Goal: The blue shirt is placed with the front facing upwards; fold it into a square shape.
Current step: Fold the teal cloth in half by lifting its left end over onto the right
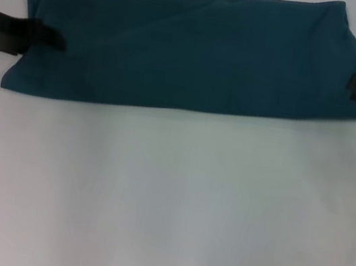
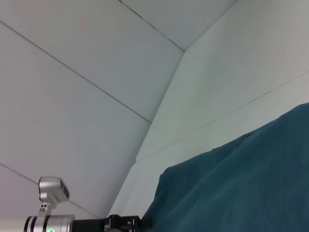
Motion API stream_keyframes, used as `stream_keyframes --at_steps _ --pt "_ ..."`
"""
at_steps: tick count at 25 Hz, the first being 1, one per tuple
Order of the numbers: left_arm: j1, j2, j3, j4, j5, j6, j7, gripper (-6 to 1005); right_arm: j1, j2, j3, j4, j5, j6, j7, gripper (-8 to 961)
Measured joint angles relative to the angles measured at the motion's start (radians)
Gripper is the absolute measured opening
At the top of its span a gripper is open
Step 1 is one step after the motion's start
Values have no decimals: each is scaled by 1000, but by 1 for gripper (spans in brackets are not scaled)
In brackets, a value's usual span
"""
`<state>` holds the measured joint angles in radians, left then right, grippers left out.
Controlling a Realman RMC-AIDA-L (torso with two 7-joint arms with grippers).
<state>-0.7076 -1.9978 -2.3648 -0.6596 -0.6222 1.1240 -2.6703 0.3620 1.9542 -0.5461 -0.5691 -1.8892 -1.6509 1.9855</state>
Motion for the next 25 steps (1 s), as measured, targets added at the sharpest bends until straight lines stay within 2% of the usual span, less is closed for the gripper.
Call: stream_keyframes --at_steps 10,25 --pt "44 -2 -10 -95 5 -27 -40 645 -4 0 0 0 -1 0 5 900" --pt "48 -10 -8 -83 59 -50 -54 644 1 0 0 0 -1 0 6 899"
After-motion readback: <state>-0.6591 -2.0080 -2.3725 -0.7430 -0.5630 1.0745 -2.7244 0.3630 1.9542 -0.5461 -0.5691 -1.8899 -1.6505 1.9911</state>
